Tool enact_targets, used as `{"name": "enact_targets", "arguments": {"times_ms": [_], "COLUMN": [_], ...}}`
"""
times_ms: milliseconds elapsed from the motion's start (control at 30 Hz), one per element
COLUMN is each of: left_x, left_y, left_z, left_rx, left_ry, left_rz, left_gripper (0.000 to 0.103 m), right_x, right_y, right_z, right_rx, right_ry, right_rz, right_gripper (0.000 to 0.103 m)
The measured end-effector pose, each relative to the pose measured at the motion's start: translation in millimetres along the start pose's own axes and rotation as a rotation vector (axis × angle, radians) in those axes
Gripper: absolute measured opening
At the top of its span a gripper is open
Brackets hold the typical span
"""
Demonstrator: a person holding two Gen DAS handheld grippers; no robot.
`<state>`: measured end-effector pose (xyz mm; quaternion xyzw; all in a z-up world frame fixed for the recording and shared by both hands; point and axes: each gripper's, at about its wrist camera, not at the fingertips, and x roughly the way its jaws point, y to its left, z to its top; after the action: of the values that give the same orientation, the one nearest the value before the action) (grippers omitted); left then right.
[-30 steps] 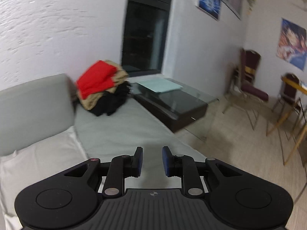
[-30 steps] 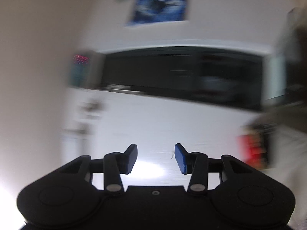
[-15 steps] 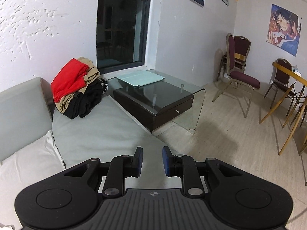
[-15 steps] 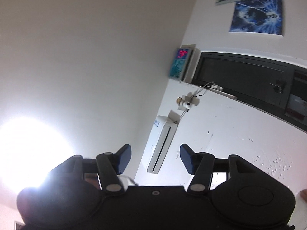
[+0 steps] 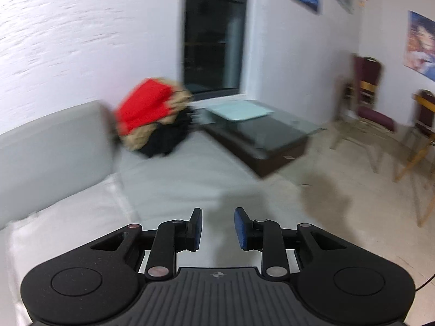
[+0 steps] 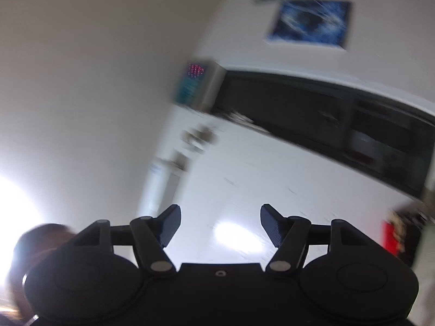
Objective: Fold clothes
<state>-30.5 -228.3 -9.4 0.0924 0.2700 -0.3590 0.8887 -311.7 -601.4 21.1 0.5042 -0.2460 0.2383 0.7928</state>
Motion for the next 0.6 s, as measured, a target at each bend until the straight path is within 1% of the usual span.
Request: {"name": "enact_targets", "arguments": {"times_ms": [67,100,167,233,267,333,400,467,533,567,600], "left_x": [-14,-21,-40,-57,-64,-73,-76,-70,-58,-48,-35], "left_y": [38,60,102,144,165,206,247,288,327,343,359], "left_z": [-12,-18,-32,-47,-54,-67,-76,-83,-89,-90,-93], "left_rx": [-0.058,-0.093,-0.162,-0.222,-0.253,-0.310,-0.363,-0.403,-0.438,-0.450,-0.461], "left_ry": [-0.004,-0.008,-0.020,-0.034,-0.036,-0.042,-0.049,-0.041,-0.023,-0.007,0.011], "left_rz": [0.074,0.112,0.198,0.305,0.356,0.442,0.510,0.550,0.575,0.577,0.578], "left_gripper": [0.028,0.028,0.027,0.027,0.027,0.027,0.027,0.027,0.030,0.033,0.036], "right_x": [36,56,101,145,169,214,254,281,308,322,329], "right_y": [-18,-26,-37,-44,-49,-62,-81,-102,-130,-146,-162], "right_z": [-13,-21,-42,-67,-81,-113,-146,-185,-220,-235,-251], "right_rx": [0.036,0.053,0.047,-0.012,-0.049,-0.110,-0.150,-0.166,-0.160,-0.159,-0.159], "right_ry": [0.072,0.115,0.223,0.337,0.396,0.503,0.596,0.676,0.741,0.765,0.784], "right_rz": [-0.067,-0.093,-0.134,-0.191,-0.230,-0.310,-0.389,-0.453,-0.529,-0.565,-0.596], "right_gripper": [0.066,0.068,0.072,0.080,0.082,0.082,0.082,0.082,0.080,0.078,0.072]}}
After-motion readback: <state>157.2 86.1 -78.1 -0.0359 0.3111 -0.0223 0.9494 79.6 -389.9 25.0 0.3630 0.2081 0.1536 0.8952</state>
